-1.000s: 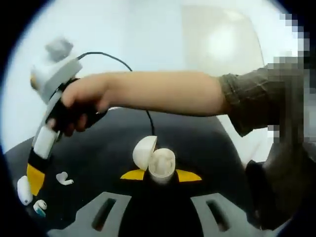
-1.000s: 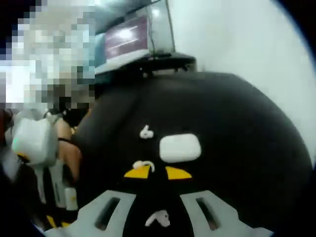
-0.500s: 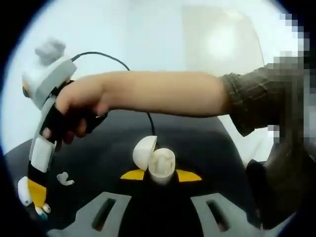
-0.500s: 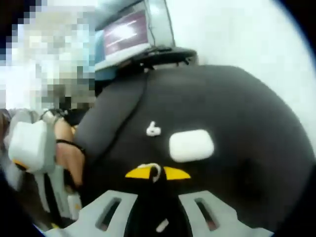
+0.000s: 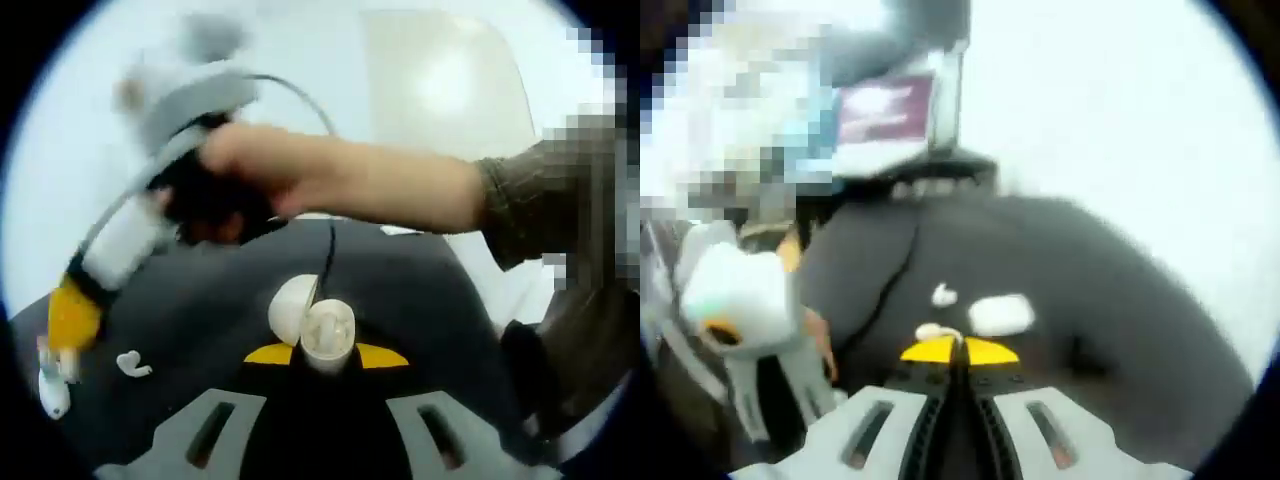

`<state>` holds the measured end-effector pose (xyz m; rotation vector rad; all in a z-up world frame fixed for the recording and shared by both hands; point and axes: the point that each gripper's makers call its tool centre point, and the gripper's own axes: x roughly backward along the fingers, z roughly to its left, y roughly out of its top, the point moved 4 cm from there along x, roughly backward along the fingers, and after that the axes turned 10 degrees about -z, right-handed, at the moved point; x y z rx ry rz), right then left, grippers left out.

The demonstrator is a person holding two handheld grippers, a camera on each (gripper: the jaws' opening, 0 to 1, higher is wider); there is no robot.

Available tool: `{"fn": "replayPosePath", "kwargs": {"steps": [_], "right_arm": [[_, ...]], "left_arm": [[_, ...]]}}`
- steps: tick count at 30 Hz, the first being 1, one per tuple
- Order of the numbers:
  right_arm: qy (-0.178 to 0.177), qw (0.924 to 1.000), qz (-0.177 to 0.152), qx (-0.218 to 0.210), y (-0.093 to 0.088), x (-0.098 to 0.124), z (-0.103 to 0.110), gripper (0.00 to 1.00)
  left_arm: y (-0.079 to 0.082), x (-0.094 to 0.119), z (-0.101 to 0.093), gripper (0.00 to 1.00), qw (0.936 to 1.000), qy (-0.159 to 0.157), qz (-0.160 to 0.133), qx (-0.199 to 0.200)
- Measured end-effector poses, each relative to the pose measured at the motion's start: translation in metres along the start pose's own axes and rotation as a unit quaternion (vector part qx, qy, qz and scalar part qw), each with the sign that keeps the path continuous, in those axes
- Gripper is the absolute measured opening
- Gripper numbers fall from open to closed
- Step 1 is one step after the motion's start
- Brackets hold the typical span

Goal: Pick up three earphones and place each one into its charging case using tactile feedback, ensure that each earphone is properly inserted and securely positioned inside the case.

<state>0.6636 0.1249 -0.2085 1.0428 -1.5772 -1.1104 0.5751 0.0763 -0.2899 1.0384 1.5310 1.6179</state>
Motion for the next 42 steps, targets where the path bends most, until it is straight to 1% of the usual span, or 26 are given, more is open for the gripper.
{"fn": "replayPosePath", "kwargs": {"steps": [1,3,4,6,7,9,11,13,15,16,17,18,19,20,21,22,23,27,30,32,34,35,36,37,41,42], "right_arm": [[-0.039,0.9985,-0.023,0.032,0.009,0.017,-0.004,0.05],[-0.081,0.9929,-0.061,0.061,0.02,0.053,0.0,0.05],[-0.104,0.9872,-0.085,0.086,0.024,0.077,0.005,0.05],[-0.133,0.9793,-0.099,0.117,0.022,0.108,0.015,0.05],[-0.139,0.9765,-0.1,0.131,0.02,0.116,0.02,0.05],[-0.169,0.967,-0.081,0.173,0.008,0.136,0.03,0.05],[-0.179,0.9566,-0.058,0.223,-0.008,0.144,0.042,0.05],[-0.185,0.9422,-0.051,0.275,-0.022,0.143,0.053,0.05],[-0.187,0.9255,-0.045,0.326,-0.033,0.137,0.064,0.05],[-0.18,0.918,-0.033,0.352,-0.04,0.132,0.07,0.05],[-0.184,0.905,-0.017,0.383,-0.046,0.126,0.075,0.05],[-0.169,0.8955,-0.009,0.411,-0.05,0.121,0.08,0.05],[-0.157,0.8918,0.002,0.424,-0.055,0.116,0.084,0.05],[-0.143,0.8949,0.006,0.423,-0.06,0.112,0.087,0.05],[-0.14,0.8983,0.01,0.416,-0.063,0.109,0.088,0.05],[-0.145,0.8968,0.01,0.418,-0.063,0.108,0.087,0.05],[-0.15,0.892,0.01,0.426,-0.062,0.108,0.085,0.05],[-0.164,0.8923,0.003,0.421,-0.053,0.113,0.079,0.05],[-0.173,0.8835,0.014,0.435,-0.054,0.116,0.076,0.05],[-0.168,0.8808,0.02,0.442,-0.058,0.117,0.078,0.05],[-0.161,0.8815,0.025,0.443,-0.063,0.115,0.081,0.05],[-0.161,0.8802,0.027,0.445,-0.067,0.114,0.082,0.05],[-0.167,0.8754,0.033,0.453,-0.069,0.115,0.081,0.05],[-0.168,0.873,0.039,0.456,-0.07,0.116,0.081,0.05],[-0.163,0.8672,0.044,0.468,-0.073,0.118,0.083,0.05],[-0.165,0.8618,0.048,0.477,-0.073,0.119,0.083,0.05]], "left_arm": [[-0.001,0.0,0.001,0.18,1.0,0.0,0.0,0.004],[-0.002,0.001,0.002,0.18,1.0,0.003,0.0,0.009],[-0.002,0.001,0.003,0.18,0.9999,0.003,0.0,0.012],[-0.003,0.0,0.003,0.18,0.9999,0.003,0.0,0.017],[-0.003,0.001,0.003,0.18,0.9998,0.004,0.001,0.017],[-0.004,0.001,0.004,0.18,0.9999,0.006,0.001,0.015],[-0.005,0.002,0.005,0.18,0.9998,0.005,0.001,0.019],[-0.006,0.003,0.007,0.18,0.9996,0.002,0.001,0.027],[-0.006,0.004,0.008,0.18,0.9995,0.001,0.001,0.033],[-0.007,0.005,0.007,0.18,0.9995,0.003,0.001,0.03],[-0.007,0.006,0.007,0.18,0.9996,0.003,0.001,0.027],[-0.007,0.007,0.008,0.18,0.9997,0.004,0.001,0.026],[-0.008,0.007,0.009,0.18,0.9997,0.005,0.001,0.025],[-0.008,0.008,0.009,0.18,0.9997,0.005,0.001,0.025],[-0.008,0.009,0.01,0.18,0.9996,0.005,0.001,0.026],[-0.009,0.009,0.011,0.18,0.9996,0.006,0.002,0.026],[-0.009,0.009,0.012,0.18,0.9996,0.006,0.002,0.026],[-0.01,0.012,0.014,0.18,0.9997,0.006,0.003,0.024],[-0.011,0.013,0.014,0.18,0.9997,0.006,0.003,0.022],[-0.012,0.014,0.014,0.18,0.9997,0.006,0.003,0.022],[-0.012,0.014,0.013,0.18,0.9997,0.005,0.003,0.022],[-0.012,0.013,0.013,0.18,0.9997,0.005,0.003,0.022],[-0.012,0.013,0.013,0.18,0.9997,0.004,0.003,0.022],[-0.012,0.012,0.012,0.18,0.9998,0.004,0.004,0.021],[-0.012,0.01,0.01,0.18,0.9997,0.005,0.004,0.022],[-0.012,0.009,0.009,0.18,0.9997,0.004,0.004,0.023]]}}
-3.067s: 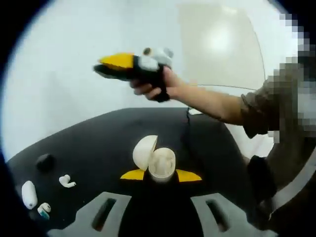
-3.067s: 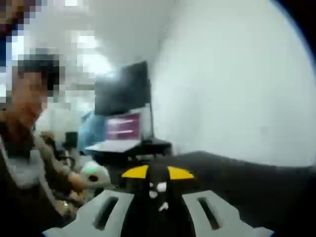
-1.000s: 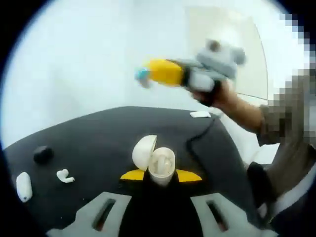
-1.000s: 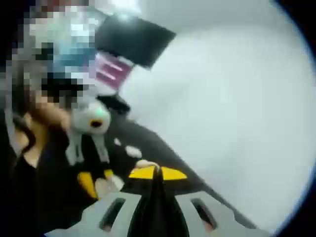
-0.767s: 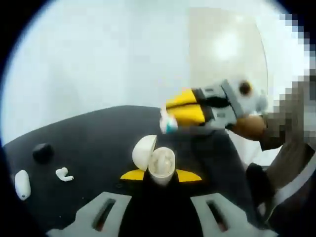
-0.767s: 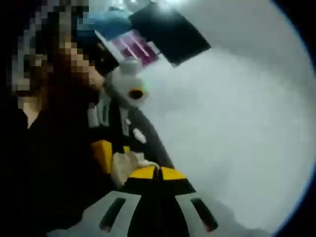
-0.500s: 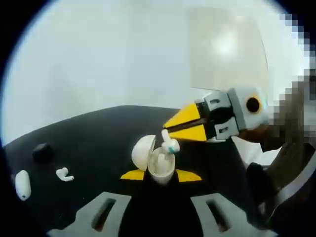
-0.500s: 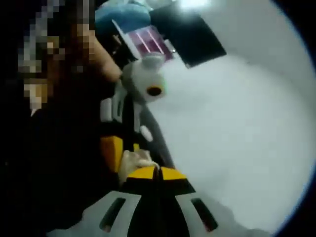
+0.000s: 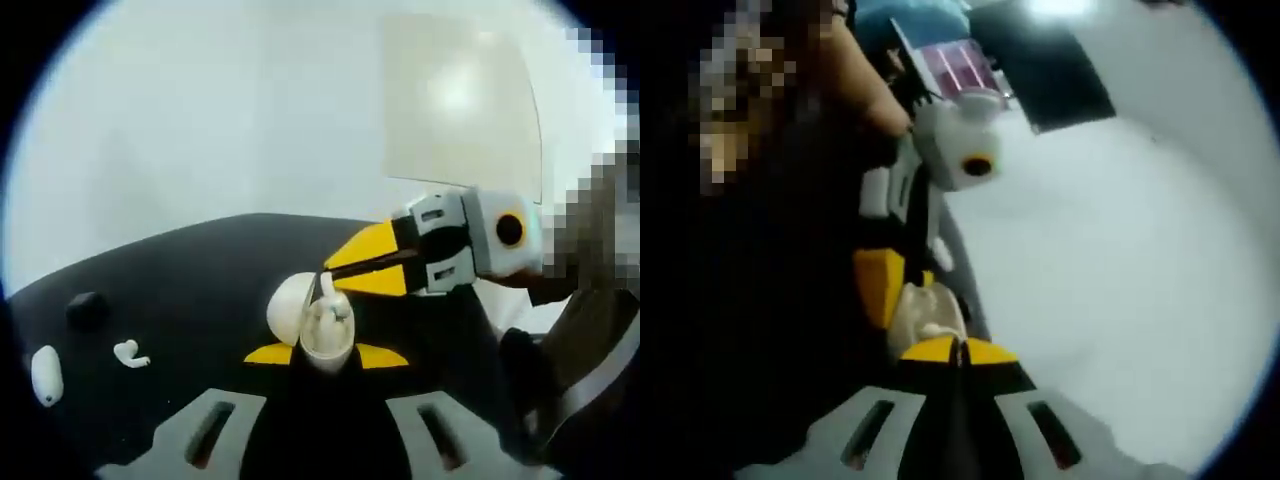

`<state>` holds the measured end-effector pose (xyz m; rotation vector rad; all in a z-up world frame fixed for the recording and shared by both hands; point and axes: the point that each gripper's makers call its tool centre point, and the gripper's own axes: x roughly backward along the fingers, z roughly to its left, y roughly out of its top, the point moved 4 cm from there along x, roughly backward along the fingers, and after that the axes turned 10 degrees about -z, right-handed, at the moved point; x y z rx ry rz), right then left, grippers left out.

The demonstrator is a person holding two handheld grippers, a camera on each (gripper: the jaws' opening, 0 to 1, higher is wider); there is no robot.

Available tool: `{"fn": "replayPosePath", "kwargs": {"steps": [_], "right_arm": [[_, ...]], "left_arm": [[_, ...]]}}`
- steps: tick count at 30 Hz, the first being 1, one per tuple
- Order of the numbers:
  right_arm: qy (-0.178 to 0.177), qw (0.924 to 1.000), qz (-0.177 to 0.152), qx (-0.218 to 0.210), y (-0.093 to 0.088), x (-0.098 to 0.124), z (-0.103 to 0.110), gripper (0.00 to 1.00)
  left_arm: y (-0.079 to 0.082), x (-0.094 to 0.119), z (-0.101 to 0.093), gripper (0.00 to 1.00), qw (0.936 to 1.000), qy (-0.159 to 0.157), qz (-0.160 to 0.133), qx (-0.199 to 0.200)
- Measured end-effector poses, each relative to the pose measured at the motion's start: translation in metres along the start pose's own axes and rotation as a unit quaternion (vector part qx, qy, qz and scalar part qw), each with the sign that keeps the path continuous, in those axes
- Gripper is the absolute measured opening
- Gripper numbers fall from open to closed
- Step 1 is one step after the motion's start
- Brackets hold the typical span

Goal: Pick up three earphones and place each one into its charging case using tactile feedback, ensure that each earphone is properly inserted and securely positioned inside the case.

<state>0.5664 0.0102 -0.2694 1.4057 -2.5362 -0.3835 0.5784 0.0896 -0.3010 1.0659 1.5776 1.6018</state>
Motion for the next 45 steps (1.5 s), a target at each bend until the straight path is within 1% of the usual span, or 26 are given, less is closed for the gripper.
{"fn": "replayPosePath", "kwargs": {"steps": [8,12,15,17,20,24,25,26,27,28,30,31,32,33,34,35,36,37,38,39,40,41,42,43,44,45], "right_arm": [[-0.01,0.9998,-0.001,-0.016,-0.002,0.005,-0.002,0.05],[-0.014,0.9991,0.019,0.035,-0.002,0.003,-0.001,0.05],[-0.004,0.999,0.017,0.042,0.004,0.001,0.003,0.05],[0.006,0.9985,0.024,0.049,0.003,0.0,0.005,0.05],[0.007,0.9988,0.023,0.042,0.003,0.002,0.005,0.06],[-0.005,0.9987,0.006,-0.051,0.004,0.008,0.0,0.06],[-0.008,0.9958,0.0,-0.091,0.001,0.011,-0.004,0.07],[-0.012,0.9933,-0.002,-0.115,-0.001,0.013,-0.006,0.08],[-0.008,0.9887,-0.005,-0.149,-0.005,0.014,-0.009,0.09],[0.008,0.9831,-0.003,-0.183,-0.011,0.016,-0.009,0.12],[0.046,0.9658,0.022,-0.254,-0.03,0.017,-0.005,0.18],[0.067,0.9574,0.019,-0.28,-0.037,0.016,-0.002,0.2],[0.081,0.9461,0.006,-0.314,-0.042,0.015,-0.001,0.21],[0.116,0.9241,-0.025,-0.363,-0.042,0.015,0.004,0.23],[0.137,0.8973,-0.045,-0.417,-0.041,0.015,0.004,0.28],[0.142,0.8761,-0.07,-0.455,-0.041,0.013,0.001,0.32],[0.157,0.8628,-0.097,-0.471,-0.041,0.011,-0.001,0.33],[0.177,0.8561,-0.106,-0.474,-0.043,0.009,0.0,0.33],[0.176,0.863,-0.095,-0.464,-0.049,0.004,-0.001,0.33],[0.191,0.8712,-0.103,-0.44,-0.05,-0.002,0.0,0.32],[0.202,0.8602,-0.119,-0.453,-0.049,-0.006,-0.001,0.31],[0.222,0.841,-0.134,-0.475,-0.045,-0.008,0.001,0.31],[0.249,0.8189,-0.151,-0.495,-0.041,-0.009,0.002,0.31],[0.262,0.8055,-0.165,-0.505,-0.039,-0.011,0.002,0.32],[0.267,0.8001,-0.172,-0.509,-0.038,-0.013,0.002,0.34],[0.266,0.8002,-0.175,-0.508,-0.04,-0.016,0.001,0.35]], "left_arm": [[0.001,-0.003,-0.001,0.18,1.0,0.001,0.0,0.0],[0.002,-0.003,-0.001,0.18,1.0,0.001,-0.001,0.0],[0.003,-0.003,-0.001,0.18,1.0,0.001,-0.001,-0.001],[0.003,-0.003,-0.001,0.18,1.0,0.001,0.0,-0.001],[0.003,-0.003,-0.001,0.18,1.0,0.002,0.0,-0.001],[0.004,-0.003,0.0,0.18,1.0,0.002,0.0,-0.002],[0.004,-0.002,-0.001,0.18,1.0,0.002,0.0,-0.003],[0.004,-0.002,-0.001,0.18,1.0,0.002,0.0,-0.004],[0.004,-0.002,-0.001,0.18,1.0,0.002,0.0,-0.004],[0.004,-0.002,-0.001,0.18,1.0,0.001,0.0,-0.003],[0.004,-0.002,-0.001,0.18,1.0,0.001,0.0,-0.003],[0.004,-0.002,-0.001,0.18,1.0,0.001,0.0,-0.002],[0.004,-0.002,-0.001,0.18,1.0,0.001,-0.001,-0.002],[0.004,-0.002,0.0,0.18,1.0,0.0,-0.001,-0.001],[0.004,-0.002,0.0,0.18,1.0,0.0,-0.001,-0.001],[0.004,-0.002,-0.001,0.18,1.0,-0.001,-0.001,-0.001],[0.004,-0.002,0.0,0.18,1.0,-0.001,-0.001,-0.001],[0.004,-0.002,0.0,0.18,1.0,-0.001,-0.001,0.0],[0.004,-0.002,0.0,0.18,1.0,-0.001,-0.001,0.0],[0.003,-0.002,0.0,0.18,1.0,-0.001,-0.001,-0.001],[0.003,-0.002,0.0,0.18,1.0,-0.001,-0.001,-0.002],[0.003,-0.002,0.0,0.18,1.0,-0.002,-0.001,-0.002],[0.003,-0.001,0.0,0.18,1.0,-0.002,-0.001,-0.001],[0.003,-0.001,0.0,0.18,1.0,-0.002,-0.001,-0.001],[0.003,-0.001,0.0,0.18,1.0,-0.002,-0.001,-0.001],[0.003,-0.001,0.001,0.18,1.0,-0.002,-0.001,-0.002]]}}
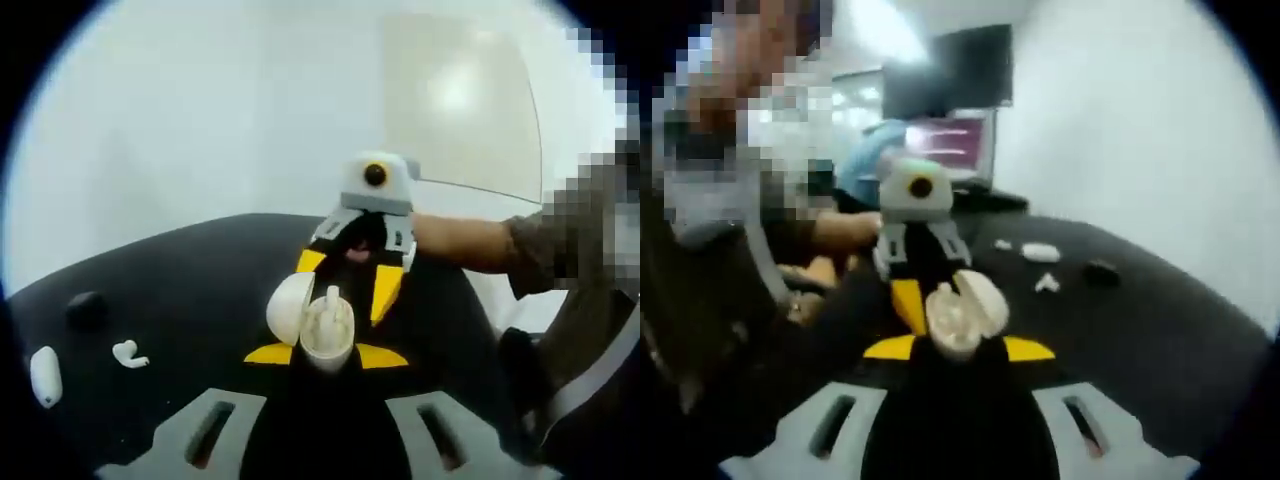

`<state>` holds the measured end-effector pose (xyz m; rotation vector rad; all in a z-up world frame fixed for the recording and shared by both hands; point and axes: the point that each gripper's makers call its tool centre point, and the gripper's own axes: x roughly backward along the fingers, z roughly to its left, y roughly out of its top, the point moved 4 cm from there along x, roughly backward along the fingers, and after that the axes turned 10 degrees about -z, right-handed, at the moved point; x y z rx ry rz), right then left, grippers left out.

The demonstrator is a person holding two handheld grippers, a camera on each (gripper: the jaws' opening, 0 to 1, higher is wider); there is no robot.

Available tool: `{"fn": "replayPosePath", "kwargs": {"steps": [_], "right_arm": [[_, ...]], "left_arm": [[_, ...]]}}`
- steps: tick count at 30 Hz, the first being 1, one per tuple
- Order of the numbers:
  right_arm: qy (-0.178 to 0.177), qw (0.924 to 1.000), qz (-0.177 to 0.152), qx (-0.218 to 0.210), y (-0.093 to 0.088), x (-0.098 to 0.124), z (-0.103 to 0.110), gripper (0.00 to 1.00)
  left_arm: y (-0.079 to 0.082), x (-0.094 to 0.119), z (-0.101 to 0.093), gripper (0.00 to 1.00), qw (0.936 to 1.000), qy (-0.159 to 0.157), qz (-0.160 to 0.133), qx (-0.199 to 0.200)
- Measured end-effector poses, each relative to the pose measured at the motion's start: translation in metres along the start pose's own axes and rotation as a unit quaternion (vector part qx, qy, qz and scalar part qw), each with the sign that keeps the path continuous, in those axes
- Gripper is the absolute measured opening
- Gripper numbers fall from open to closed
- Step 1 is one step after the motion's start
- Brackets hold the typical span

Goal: Pick up three earphones and place each one into its charging case using tactile feedback, ensure that each earphone is properly inserted and securely positioned inside the case.

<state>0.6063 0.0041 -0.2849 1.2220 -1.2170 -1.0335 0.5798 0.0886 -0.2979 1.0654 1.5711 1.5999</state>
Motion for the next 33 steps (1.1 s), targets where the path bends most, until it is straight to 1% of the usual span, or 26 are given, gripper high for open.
{"fn": "replayPosePath", "kwargs": {"steps": [2,4,5,6,7,8,10,11,12,13,16,19,21,24,25,27,29,30,32,33], "right_arm": [[-0.001,1.0,-0.006,-0.001,-0.001,-0.003,-0.005,0.37],[0.0,0.9997,-0.025,-0.006,-0.002,-0.004,-0.005,0.38],[0.001,0.9997,-0.023,0.003,-0.001,-0.004,-0.002,0.39],[0.003,0.9993,-0.023,0.028,0.002,-0.004,0.0,0.39],[0.009,0.9985,-0.036,0.04,0.005,-0.004,0.004,0.39],[0.008,0.9981,-0.048,0.038,0.008,-0.002,0.008,0.39],[0.009,0.9977,-0.052,0.043,0.01,0.0,0.011,0.37],[0.017,0.9968,-0.064,0.045,0.014,0.0,0.015,0.35],[0.035,0.9954,-0.082,0.036,0.018,0.0,0.023,0.33],[0.03,0.9956,-0.081,0.036,0.019,0.0,0.023,0.34],[0.026,0.9958,-0.074,0.046,0.018,0.001,0.023,0.33],[0.01,0.9973,-0.065,0.034,0.014,0.001,0.018,0.32],[-0.004,0.9984,-0.052,0.023,0.01,0.001,0.013,0.3],[0.001,0.9989,-0.045,0.01,0.007,-0.002,0.015,0.23],[0.0,0.9991,-0.042,0.008,0.005,-0.004,0.016,0.23],[-0.001,0.9993,-0.03,0.019,0.002,-0.004,0.017,0.23],[0.0,0.9993,-0.027,0.024,0.001,-0.004,0.017,0.23],[-0.001,0.9995,-0.027,0.015,0.001,-0.004,0.017,0.23],[-0.008,0.9997,-0.025,-0.004,0.002,-0.002,0.016,0.22],[-0.009,0.9996,-0.026,-0.009,0.003,-0.001,0.014,0.22]], "left_arm": [[0.0,0.0,0.0,0.18,1.0,-0.001,0.0,0.0],[0.0,0.0,0.0,0.18,1.0,-0.001,0.0,0.001],[0.0,0.0,0.0,0.18,1.0,-0.001,0.0,0.003],[0.0,0.0,0.0,0.18,1.0,-0.001,0.0,0.005],[0.0,0.0,0.0,0.18,1.0,0.0,0.001,0.009],[-0.001,0.0,0.0,0.18,0.9999,0.0,0.003,0.012],[-0.001,0.0,-0.001,0.18,0.9999,0.0,0.003,0.016],[-0.001,0.0,-0.001,0.18,0.9998,0.001,0.003,0.017],[-0.001,-0.001,-0.001,0.18,0.9997,0.0,0.004,0.023],[-0.002,-0.001,-0.003,0.18,0.9997,-0.002,0.008,0.022],[-0.002,-0.003,-0.005,0.18,0.9999,-0.002,0.006,0.015],[-0.001,-0.003,-0.006,0.18,1.0,-0.002,0.006,0.008],[-0.001,-0.002,-0.007,0.18,1.0,-0.002,0.005,0.005],[-0.001,-0.002,-0.008,0.18,1.0,-0.003,0.004,0.0],[-0.001,-0.002,-0.008,0.18,1.0,-0.003,0.004,0.0],[-0.002,-0.003,-0.009,0.18,1.0,-0.004,0.005,-0.005],[-0.002,-0.003,-0.009,0.18,0.9999,-0.005,0.007,-0.008],[-0.002,-0.003,-0.009,0.18,0.9999,-0.005,0.007,-0.01],[-0.001,-0.002,-0.009,0.22,0.9997,-0.002,0.005,-0.025],[0.004,-0.002,-0.006,0.25,0.999,0.01,-0.01,-0.043]]}}
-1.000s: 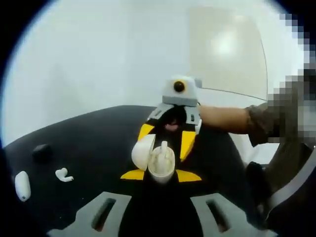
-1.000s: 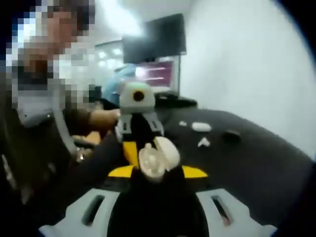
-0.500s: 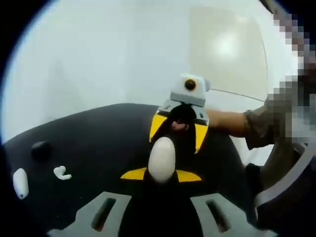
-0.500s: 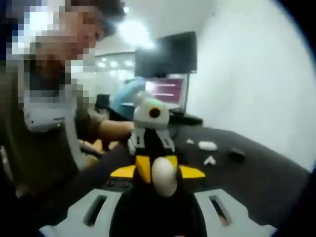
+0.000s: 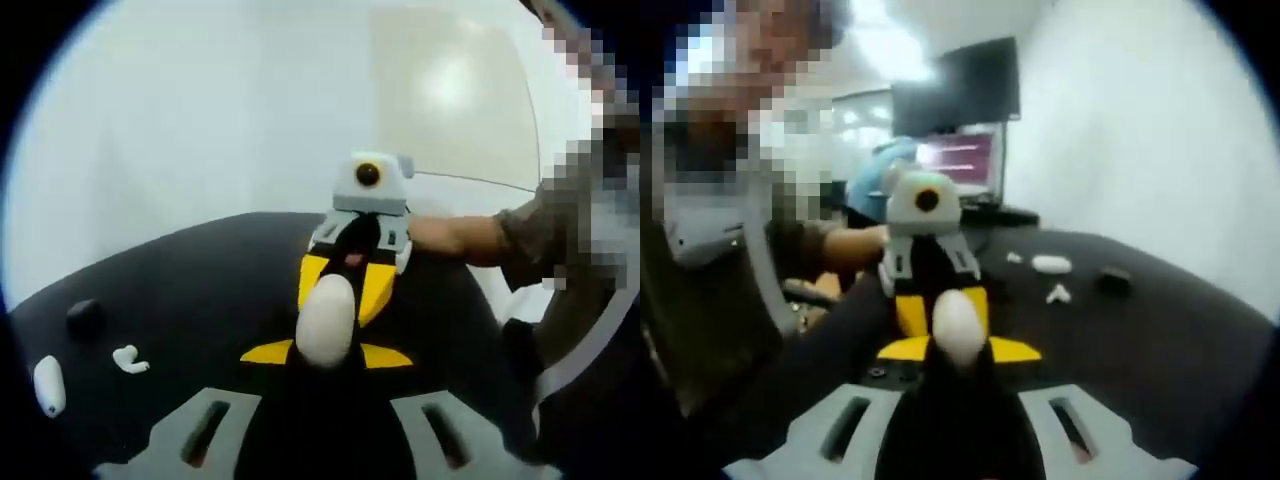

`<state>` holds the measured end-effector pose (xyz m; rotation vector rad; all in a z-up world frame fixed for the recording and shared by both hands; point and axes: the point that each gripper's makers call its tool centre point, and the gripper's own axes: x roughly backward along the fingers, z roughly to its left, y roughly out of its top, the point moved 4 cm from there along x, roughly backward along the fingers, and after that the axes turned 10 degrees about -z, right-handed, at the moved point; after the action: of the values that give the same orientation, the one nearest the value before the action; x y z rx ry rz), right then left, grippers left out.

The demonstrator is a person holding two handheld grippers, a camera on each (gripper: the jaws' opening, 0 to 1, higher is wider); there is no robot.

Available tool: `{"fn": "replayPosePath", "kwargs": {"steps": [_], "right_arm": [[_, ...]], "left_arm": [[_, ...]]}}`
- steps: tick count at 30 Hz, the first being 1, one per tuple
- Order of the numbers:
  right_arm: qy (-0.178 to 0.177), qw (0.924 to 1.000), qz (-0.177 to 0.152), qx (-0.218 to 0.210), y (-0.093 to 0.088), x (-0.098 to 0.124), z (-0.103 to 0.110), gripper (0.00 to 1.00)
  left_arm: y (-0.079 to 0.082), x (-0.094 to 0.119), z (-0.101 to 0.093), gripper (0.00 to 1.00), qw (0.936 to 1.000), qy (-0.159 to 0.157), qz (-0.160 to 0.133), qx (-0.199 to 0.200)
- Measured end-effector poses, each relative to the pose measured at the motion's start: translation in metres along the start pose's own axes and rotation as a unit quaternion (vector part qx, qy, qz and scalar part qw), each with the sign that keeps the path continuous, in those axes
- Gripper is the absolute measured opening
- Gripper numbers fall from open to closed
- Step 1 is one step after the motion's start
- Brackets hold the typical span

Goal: Pick up three earphones and place each one into its charging case using tactile feedback, ensure that each earphone is properly inserted and securely positioned inside the case.

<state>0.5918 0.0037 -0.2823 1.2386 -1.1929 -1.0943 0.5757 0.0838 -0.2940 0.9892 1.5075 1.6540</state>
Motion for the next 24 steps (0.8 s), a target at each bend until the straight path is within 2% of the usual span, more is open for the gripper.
{"fn": "replayPosePath", "kwargs": {"steps": [2,3,5,8,10,11,14,17,20,22,24], "right_arm": [[-0.014,0.999,-0.007,-0.042,0.003,0.004,-0.004,0.22],[-0.023,0.9976,-0.013,-0.063,0.004,0.005,-0.008,0.21],[-0.043,0.9945,-0.01,-0.095,0.002,0.009,-0.015,0.21],[-0.06,0.993,-0.016,-0.101,0.001,0.01,-0.022,0.22],[-0.072,0.9922,-0.014,-0.101,-0.001,0.011,-0.027,0.22],[-0.083,0.9911,-0.012,-0.104,-0.003,0.011,-0.03,0.23],[-0.105,0.991,-0.003,-0.083,-0.007,0.013,-0.038,0.27],[-0.12,0.9895,-0.008,-0.08,-0.007,0.014,-0.042,0.29],[-0.136,0.9888,-0.019,-0.058,-0.005,0.019,-0.047,0.31],[-0.141,0.9883,-0.03,-0.05,-0.003,0.021,-0.05,0.37],[-0.161,0.9855,-0.034,-0.039,-0.001,0.023,-0.056,0.47]], "left_arm": [[0.011,0.005,0.002,0.26,0.9982,0.014,-0.039,-0.043],[0.015,0.007,0.003,0.26,0.997,0.02,-0.05,-0.056],[0.028,0.014,0.005,0.26,0.9918,0.035,-0.094,-0.08],[0.048,0.03,0.019,0.28,0.9822,0.074,-0.164,-0.055],[0.06,0.044,0.034,0.3,0.9699,0.117,-0.208,-0.048],[0.063,0.049,0.039,0.31,0.9655,0.131,-0.221,-0.039],[0.065,0.059,0.052,0.31,0.9562,0.163,-0.242,-0.025],[0.065,0.063,0.059,0.3,0.9527,0.173,-0.249,-0.009],[0.068,0.066,0.061,0.3,0.9473,0.177,-0.267,0.005],[0.069,0.067,0.063,0.3,0.9436,0.183,-0.276,0.004],[0.07,0.071,0.068,0.29,0.9384,0.202,-0.28,-0.002]]}}
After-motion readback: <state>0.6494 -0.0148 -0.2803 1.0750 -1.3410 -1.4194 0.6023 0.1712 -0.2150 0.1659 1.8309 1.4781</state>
